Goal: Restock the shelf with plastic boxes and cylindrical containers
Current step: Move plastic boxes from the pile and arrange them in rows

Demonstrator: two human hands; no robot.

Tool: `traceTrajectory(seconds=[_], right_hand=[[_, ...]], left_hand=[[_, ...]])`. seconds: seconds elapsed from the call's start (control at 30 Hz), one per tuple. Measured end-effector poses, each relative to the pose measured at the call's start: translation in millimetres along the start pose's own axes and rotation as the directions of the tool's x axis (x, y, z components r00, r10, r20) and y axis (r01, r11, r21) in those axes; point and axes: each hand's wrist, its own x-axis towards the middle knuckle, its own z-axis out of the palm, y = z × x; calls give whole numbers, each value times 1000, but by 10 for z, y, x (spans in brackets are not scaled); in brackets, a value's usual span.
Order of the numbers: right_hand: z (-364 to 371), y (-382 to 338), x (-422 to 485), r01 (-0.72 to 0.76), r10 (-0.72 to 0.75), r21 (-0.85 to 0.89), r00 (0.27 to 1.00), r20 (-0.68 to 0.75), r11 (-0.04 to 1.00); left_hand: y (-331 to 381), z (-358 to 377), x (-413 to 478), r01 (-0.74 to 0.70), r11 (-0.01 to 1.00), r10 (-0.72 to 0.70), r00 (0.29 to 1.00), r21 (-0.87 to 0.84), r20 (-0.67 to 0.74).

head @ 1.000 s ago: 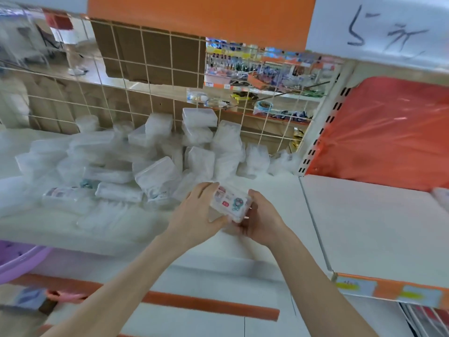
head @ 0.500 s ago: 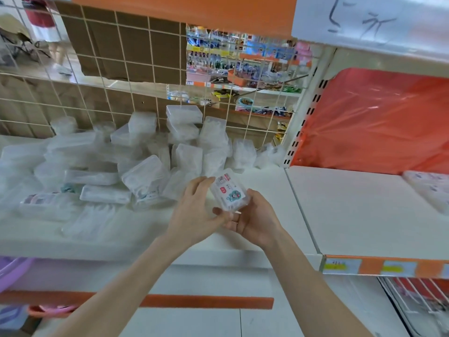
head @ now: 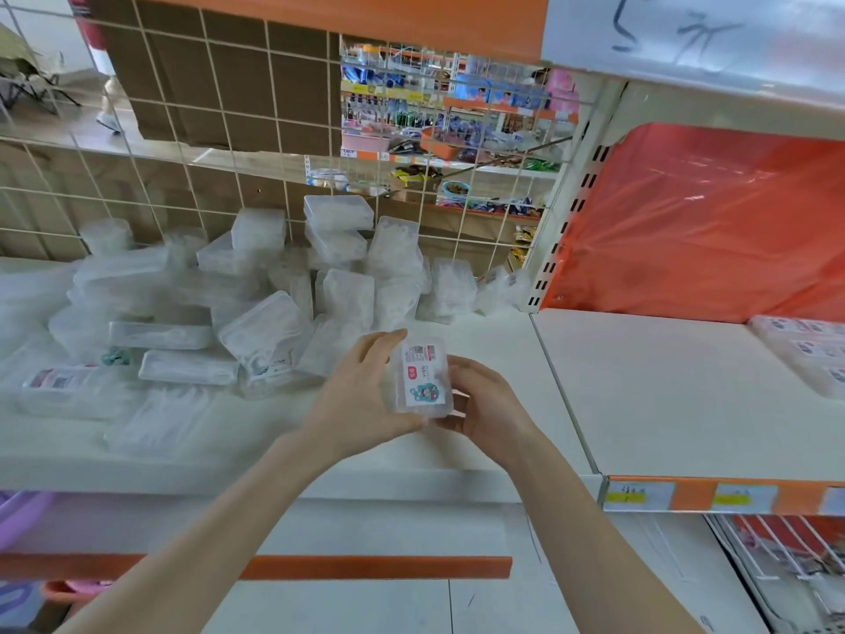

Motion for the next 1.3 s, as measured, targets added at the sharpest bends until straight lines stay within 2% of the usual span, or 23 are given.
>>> traceTrajectory(seconds=[0.1, 0.2, 0.27, 0.4, 0.5, 0.57, 0.8, 0.93, 1.13, 1.2, 1.3], right_hand=[[119, -16, -27, 37, -50, -261, 998, -45, 965], [235, -53, -23, 103, -145, -445, 987, -62, 890], [267, -59, 12, 105, -182, -545, 979, -90, 832], [240, -7, 97, 67, -275, -772, 951, -144, 632], [153, 43, 146, 22, -386, -888, 905, -177, 459], [103, 69, 175, -1, -397, -921, 902, -168, 388], [200, 193, 180, 49, -415, -918, 900, -131, 394], [319, 257, 195, 21, -357, -970, 932, -70, 244], [227, 185, 189, -11, -334, -987, 940, -65, 162], [209, 165, 171, 14, -347, -978, 936, -61, 210], [230, 113, 139, 118, -425, -911, 902, -67, 394]], left_hand=[[43, 78, -9, 71, 989, -58, 993, 126, -104], [53, 184, -24, 7, 970, 32, 987, 241, -157], [26, 206, -38, -41, 971, 77, 987, 236, -144], [-105, 142, -96, -38, 986, 45, 998, 163, -34], [-208, 40, -129, 0, 967, 31, 993, 255, -116], [-273, -31, -118, 61, 941, -2, 984, 334, -176], [-449, -94, -6, 296, 850, -196, 945, 435, -261], [-439, -66, 56, 353, 790, -234, 929, 501, -286], [-389, -120, 75, 377, 787, -279, 923, 488, -264], [-384, -164, 45, 366, 836, -283, 926, 410, -250], [-347, -277, 16, 404, 914, -387, 899, 48, -205]])
